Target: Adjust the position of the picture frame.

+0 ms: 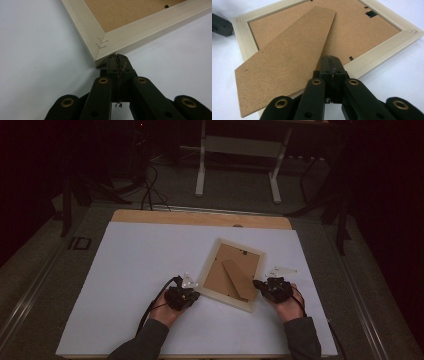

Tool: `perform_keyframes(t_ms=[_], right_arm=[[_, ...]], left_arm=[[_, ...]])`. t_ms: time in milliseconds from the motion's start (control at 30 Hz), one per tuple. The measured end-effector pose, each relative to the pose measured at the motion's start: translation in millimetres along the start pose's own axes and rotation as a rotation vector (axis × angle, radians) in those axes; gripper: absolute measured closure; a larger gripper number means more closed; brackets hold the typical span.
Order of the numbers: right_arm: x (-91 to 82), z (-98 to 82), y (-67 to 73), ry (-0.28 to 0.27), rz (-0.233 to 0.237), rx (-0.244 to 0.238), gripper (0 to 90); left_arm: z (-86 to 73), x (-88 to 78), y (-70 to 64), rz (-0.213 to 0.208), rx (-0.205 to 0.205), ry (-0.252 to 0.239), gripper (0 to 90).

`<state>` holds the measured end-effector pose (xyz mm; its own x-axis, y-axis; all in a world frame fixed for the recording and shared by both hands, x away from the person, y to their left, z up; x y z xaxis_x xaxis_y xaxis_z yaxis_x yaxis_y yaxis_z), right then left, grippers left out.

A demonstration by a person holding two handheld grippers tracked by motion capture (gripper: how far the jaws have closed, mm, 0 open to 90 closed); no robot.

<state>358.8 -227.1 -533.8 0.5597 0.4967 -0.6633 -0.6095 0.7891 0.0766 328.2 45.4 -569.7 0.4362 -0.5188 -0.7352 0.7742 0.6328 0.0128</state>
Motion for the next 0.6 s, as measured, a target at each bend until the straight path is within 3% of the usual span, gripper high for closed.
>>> perform_keyframes(t_ms=[233,600], right_arm=[[0.2,-0.4,2.7,-0.003,0.022,0.008,90.0],[6.6,3.8,27.0,0.007,0.067,-0.047,90.0]], left_arm=[[1.0,0.8,2.4,0.012,-0.006,0.002,89.8],[1.1,0.8,7.4,0.021,-0.017,0.005,89.8]])
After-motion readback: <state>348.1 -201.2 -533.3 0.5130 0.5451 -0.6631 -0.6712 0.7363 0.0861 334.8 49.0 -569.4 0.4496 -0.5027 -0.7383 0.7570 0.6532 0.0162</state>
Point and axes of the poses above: each handheld gripper's, and its own axes: x roughly forward along the jaws, z roughly out of its top, y roughly to its left, the point moved 5 cm from there along x, roughly forward along the jaws, and after that the axes turned 5 degrees about x, right-handed, at the moved point
